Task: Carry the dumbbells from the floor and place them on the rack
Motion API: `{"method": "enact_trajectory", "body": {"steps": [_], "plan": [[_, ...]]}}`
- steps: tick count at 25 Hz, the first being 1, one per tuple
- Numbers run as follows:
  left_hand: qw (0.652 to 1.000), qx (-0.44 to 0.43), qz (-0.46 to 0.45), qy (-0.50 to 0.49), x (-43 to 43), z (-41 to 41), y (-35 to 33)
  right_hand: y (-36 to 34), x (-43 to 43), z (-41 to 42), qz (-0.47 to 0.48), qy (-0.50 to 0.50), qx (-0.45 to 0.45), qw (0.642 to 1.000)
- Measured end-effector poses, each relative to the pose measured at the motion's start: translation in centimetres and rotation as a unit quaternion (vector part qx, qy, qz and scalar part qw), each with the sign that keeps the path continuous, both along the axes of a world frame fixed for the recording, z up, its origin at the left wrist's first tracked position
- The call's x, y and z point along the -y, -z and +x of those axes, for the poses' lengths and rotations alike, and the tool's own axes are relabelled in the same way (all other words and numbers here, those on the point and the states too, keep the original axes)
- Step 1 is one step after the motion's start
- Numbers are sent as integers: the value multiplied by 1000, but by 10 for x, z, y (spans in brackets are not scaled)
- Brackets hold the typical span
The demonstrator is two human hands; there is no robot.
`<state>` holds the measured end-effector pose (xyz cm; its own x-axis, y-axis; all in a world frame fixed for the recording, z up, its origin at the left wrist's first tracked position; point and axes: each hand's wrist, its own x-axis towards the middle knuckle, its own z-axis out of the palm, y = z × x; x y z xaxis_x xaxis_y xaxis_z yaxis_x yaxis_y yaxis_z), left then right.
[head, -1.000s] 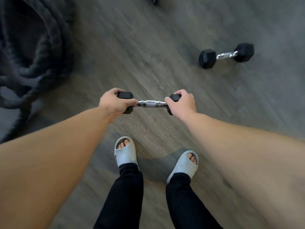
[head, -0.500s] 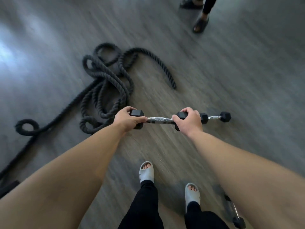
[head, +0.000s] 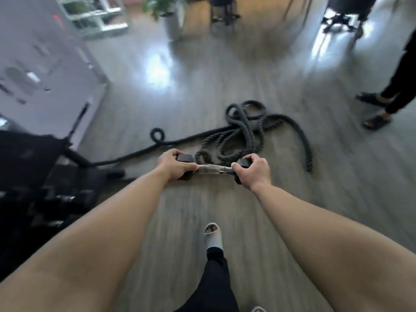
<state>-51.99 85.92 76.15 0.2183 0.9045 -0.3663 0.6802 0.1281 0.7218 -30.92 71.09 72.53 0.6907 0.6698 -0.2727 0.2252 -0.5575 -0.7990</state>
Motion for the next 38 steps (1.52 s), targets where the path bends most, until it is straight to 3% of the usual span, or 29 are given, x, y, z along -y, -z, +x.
{"method": "enact_trajectory", "body": {"steps": [6, 10, 22, 31, 38], "plan": [[988, -31, 17, -150, 94, -226, -55, -46, 25, -191, 11, -152, -56, 987], [973, -40, 15, -227, 143, -360, -75, -58, 32, -322, 6, -200, -129, 971], [916, -101, -5, -388, 223, -826, -47, -10, 52, -794, -80, -317, -213, 921], [875, -114, -18, -470, 261, -1009, -37, 19, 46, -994, -143, -409, -200, 879], [835, -215, -2, -506, 303, -1143, -47, 26, 75, -1150, -174, -442, -246, 845]]}}
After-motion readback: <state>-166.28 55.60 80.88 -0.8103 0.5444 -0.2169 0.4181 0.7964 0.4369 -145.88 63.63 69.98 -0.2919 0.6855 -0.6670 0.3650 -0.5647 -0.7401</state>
